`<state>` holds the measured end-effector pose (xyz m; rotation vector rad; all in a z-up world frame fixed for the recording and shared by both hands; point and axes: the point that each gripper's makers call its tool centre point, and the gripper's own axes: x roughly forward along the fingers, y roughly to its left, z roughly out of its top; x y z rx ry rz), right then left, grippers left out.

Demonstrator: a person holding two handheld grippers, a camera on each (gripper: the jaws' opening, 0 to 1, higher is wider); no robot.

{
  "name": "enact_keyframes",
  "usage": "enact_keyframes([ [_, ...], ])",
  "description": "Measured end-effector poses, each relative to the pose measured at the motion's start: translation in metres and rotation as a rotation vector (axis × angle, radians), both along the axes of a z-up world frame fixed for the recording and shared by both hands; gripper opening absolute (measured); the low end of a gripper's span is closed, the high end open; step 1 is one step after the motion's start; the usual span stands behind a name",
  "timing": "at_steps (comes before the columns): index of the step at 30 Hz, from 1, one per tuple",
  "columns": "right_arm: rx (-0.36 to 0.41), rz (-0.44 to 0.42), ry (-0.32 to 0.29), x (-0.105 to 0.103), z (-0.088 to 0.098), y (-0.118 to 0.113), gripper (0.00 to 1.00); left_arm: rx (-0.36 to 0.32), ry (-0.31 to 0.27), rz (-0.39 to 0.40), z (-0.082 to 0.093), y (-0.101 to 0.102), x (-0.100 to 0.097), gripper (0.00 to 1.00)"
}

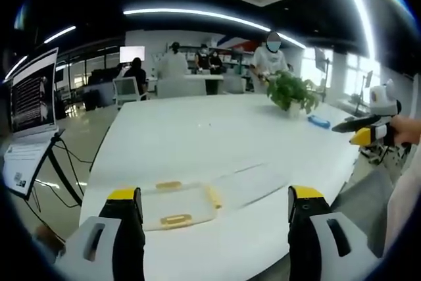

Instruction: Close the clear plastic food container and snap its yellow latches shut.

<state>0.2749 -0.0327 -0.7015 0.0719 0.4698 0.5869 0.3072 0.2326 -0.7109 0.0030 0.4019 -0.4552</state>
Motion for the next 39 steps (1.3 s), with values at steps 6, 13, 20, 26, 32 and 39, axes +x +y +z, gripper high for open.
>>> enact_keyframes([
  [6,-0.007,-0.002,-0.004,0.000,0.000,-0.001,0.82,-0.007,-0.005,0.001,0.001,-0.001,-0.001,0.90],
  [13,-0.010,-0.008,-0.021,0.002,0.002,-0.002,0.86,0.000,0.009,0.006,-0.001,0.000,-0.001,0.90],
  [20,0.002,-0.023,-0.052,0.005,0.006,-0.003,0.86,-0.008,0.006,0.009,0.000,-0.001,-0.001,0.91],
  [26,0.028,-0.024,-0.087,0.007,0.013,-0.002,0.85,-0.006,-0.029,0.008,0.003,0.000,0.002,0.93],
  [32,0.044,-0.019,-0.097,0.007,0.015,0.001,0.85,-0.006,-0.055,-0.002,0.007,-0.004,0.003,0.90],
  [39,0.047,-0.021,-0.097,0.007,0.015,0.002,0.83,-0.006,-0.063,-0.008,0.008,-0.004,0.002,0.85],
])
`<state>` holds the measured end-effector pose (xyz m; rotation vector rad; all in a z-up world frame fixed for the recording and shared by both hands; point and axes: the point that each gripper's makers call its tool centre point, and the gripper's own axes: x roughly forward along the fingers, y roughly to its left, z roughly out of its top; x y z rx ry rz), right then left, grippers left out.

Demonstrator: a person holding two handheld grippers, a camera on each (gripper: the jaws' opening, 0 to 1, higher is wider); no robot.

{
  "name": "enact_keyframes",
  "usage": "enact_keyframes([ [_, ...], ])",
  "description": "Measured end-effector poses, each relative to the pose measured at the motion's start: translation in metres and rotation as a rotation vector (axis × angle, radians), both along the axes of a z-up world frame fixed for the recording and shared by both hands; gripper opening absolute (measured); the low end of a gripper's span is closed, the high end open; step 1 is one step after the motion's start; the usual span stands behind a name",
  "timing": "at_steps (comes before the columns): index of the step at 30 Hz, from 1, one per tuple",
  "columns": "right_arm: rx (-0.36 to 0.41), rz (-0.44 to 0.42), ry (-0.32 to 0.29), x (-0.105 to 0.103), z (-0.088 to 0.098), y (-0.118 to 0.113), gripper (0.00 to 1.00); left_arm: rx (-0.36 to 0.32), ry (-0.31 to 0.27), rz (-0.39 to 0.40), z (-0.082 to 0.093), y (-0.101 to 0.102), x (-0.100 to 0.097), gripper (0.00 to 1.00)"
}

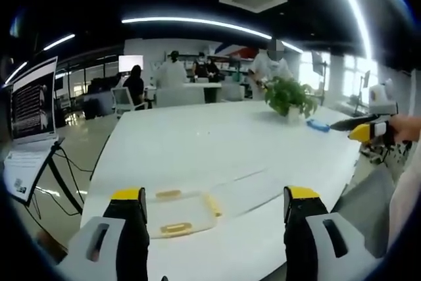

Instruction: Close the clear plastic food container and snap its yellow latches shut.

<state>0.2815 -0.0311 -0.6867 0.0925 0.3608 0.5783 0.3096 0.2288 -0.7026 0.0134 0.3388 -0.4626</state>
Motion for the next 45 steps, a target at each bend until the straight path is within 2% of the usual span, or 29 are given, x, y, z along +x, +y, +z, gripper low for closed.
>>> enact_keyframes([
  [13,0.014,0.014,0.014,-0.004,0.000,0.006,0.77,-0.014,-0.015,0.003,0.003,0.000,-0.001,0.80],
  [23,0.017,0.025,0.030,-0.004,-0.001,0.008,0.76,-0.009,-0.012,-0.005,0.002,0.001,-0.001,0.83],
  [26,0.022,0.026,0.032,-0.004,-0.001,0.008,0.73,-0.006,-0.014,-0.009,0.002,0.000,-0.002,0.84],
  [35,0.021,0.023,0.031,-0.003,-0.001,0.008,0.70,-0.014,-0.018,-0.002,0.005,0.002,-0.002,0.81],
  [40,0.021,0.029,0.033,-0.002,-0.001,0.010,0.71,-0.007,-0.021,0.003,0.005,0.003,-0.001,0.83],
  [45,0.018,0.035,0.040,-0.003,-0.004,0.011,0.72,0.009,-0.006,0.040,0.002,0.011,0.001,0.96],
])
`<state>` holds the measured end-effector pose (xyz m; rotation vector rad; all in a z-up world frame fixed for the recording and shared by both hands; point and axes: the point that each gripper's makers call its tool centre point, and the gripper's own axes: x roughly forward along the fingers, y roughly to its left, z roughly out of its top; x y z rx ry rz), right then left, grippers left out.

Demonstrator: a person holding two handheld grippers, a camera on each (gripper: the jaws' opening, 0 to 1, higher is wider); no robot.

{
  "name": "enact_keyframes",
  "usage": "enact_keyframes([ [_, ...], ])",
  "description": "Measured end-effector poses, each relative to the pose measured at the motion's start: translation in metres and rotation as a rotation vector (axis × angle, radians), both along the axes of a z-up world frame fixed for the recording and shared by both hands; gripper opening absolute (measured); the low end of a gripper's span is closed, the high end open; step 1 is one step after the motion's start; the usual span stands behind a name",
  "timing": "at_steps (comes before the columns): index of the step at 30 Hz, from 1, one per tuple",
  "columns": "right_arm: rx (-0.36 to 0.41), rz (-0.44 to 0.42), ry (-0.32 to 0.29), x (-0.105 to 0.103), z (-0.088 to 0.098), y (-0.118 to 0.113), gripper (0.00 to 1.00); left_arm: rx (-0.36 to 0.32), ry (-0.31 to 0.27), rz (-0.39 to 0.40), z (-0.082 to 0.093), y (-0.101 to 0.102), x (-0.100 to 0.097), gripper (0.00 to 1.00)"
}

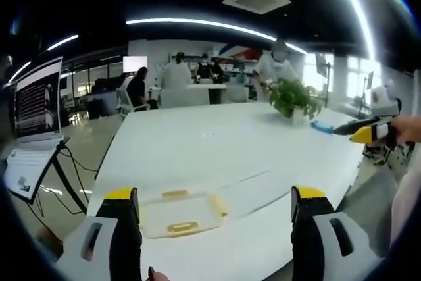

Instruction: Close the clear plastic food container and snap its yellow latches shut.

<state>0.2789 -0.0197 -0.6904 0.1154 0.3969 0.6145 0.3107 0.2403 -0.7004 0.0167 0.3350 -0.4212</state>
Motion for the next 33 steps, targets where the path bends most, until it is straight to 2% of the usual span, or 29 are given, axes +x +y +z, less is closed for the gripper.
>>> enact_keyframes([
  [12,0.007,0.007,0.008,0.001,-0.001,0.003,0.72,-0.008,-0.023,0.025,0.004,0.008,0.002,0.99],
  [17,0.001,0.015,0.016,0.002,-0.003,0.006,0.73,0.006,0.008,0.022,-0.002,0.010,0.000,0.99],
  [33,-0.008,0.035,0.037,0.005,-0.007,0.015,0.72,0.038,0.036,0.025,-0.010,0.018,0.002,0.97],
])
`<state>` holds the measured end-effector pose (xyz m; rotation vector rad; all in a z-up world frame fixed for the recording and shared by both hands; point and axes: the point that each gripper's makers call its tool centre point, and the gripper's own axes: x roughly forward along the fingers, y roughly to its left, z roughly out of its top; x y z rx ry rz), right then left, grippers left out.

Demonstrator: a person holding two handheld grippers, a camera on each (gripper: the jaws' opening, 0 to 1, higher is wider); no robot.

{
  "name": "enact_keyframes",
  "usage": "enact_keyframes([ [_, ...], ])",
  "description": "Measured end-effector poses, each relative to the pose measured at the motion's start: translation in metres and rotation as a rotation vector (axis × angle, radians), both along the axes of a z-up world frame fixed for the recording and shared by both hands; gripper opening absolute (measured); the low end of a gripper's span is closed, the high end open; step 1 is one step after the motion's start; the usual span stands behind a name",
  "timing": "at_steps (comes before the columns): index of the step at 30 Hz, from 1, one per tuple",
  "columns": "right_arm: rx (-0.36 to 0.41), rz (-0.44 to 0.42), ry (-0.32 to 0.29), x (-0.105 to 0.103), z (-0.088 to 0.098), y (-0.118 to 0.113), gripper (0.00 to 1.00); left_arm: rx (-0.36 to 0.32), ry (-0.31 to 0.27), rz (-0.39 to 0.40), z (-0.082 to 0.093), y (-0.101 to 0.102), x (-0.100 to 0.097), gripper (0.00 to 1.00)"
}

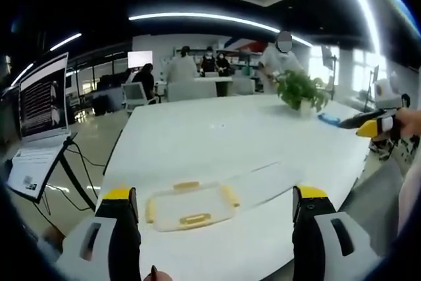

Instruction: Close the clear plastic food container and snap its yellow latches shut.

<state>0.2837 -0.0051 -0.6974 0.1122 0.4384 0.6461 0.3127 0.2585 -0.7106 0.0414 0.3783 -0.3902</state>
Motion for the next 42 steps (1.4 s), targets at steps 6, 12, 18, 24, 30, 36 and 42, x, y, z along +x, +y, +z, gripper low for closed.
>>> enact_keyframes([
  [6,-0.004,0.011,0.004,0.002,-0.001,0.003,0.72,0.011,0.013,-0.002,-0.003,0.002,0.001,0.97],
  [12,-0.005,0.021,0.010,0.004,-0.003,0.007,0.72,0.027,0.027,-0.014,-0.007,0.003,0.001,0.98],
  [18,-0.004,0.039,0.014,0.006,-0.004,0.014,0.72,0.031,0.030,-0.026,-0.007,0.003,0.003,0.98],
  [24,-0.004,0.055,0.016,0.008,-0.005,0.020,0.72,0.050,0.036,-0.040,-0.008,0.005,0.006,0.98],
  [30,-0.005,0.072,0.023,0.010,-0.008,0.024,0.72,0.054,0.039,-0.040,-0.010,0.006,0.008,0.98],
  [36,-0.010,0.097,0.029,0.012,-0.011,0.031,0.72,0.079,0.053,-0.055,-0.015,0.007,0.009,0.97],
  [42,-0.023,0.112,0.028,0.015,-0.013,0.036,0.72,0.066,0.071,-0.065,-0.022,0.008,0.011,0.91],
])
